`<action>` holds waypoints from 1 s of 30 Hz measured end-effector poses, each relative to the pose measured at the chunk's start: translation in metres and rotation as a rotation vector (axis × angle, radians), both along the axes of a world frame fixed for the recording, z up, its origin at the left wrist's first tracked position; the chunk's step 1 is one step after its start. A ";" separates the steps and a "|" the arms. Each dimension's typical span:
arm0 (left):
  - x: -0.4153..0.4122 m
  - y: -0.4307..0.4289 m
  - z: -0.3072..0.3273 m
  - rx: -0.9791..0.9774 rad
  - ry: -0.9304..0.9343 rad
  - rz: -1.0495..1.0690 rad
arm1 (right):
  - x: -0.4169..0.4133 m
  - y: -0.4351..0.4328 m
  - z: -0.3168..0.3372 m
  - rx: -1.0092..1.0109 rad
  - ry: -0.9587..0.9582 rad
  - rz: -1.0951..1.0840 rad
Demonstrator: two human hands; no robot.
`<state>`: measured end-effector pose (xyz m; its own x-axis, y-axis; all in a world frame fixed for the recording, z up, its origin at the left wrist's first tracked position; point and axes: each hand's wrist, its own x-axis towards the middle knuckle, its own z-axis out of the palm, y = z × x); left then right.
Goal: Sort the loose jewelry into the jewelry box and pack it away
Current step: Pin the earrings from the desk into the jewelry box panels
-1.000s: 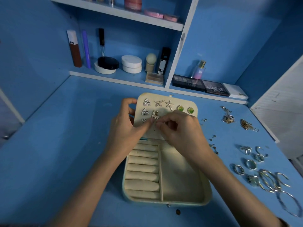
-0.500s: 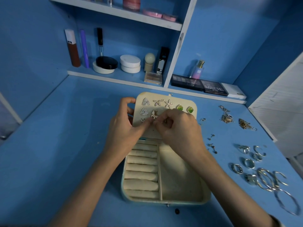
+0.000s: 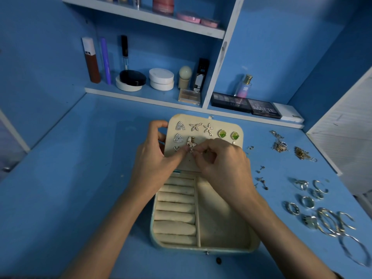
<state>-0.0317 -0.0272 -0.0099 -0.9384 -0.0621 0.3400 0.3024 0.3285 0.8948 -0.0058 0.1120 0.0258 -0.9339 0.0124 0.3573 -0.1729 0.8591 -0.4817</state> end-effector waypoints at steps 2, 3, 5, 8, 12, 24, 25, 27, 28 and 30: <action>0.001 0.000 0.000 0.003 0.000 -0.004 | 0.000 0.002 -0.001 -0.014 -0.010 0.006; 0.001 0.000 0.000 0.001 -0.002 -0.007 | 0.000 0.003 -0.001 -0.027 -0.016 0.010; 0.001 0.000 0.000 -0.004 -0.008 -0.016 | -0.001 0.005 -0.003 -0.063 -0.026 0.023; 0.001 0.000 0.000 -0.006 -0.018 -0.017 | -0.002 0.009 -0.002 -0.110 -0.043 0.075; 0.001 0.000 -0.001 0.000 -0.021 -0.012 | -0.002 0.030 0.013 -0.169 -0.003 0.102; 0.002 0.000 -0.002 0.018 -0.046 -0.027 | -0.043 0.144 0.013 0.042 -0.198 -0.100; 0.002 0.000 -0.002 0.018 -0.048 -0.029 | -0.044 0.147 0.009 0.080 -0.233 -0.096; 0.002 0.000 -0.002 0.013 -0.050 -0.034 | -0.046 0.151 0.000 0.122 -0.271 -0.091; 0.003 -0.001 -0.002 0.010 -0.050 -0.033 | -0.046 0.152 -0.003 0.133 -0.278 -0.094; 0.003 -0.001 -0.002 0.005 -0.046 -0.027 | -0.049 0.153 -0.009 0.151 -0.266 -0.103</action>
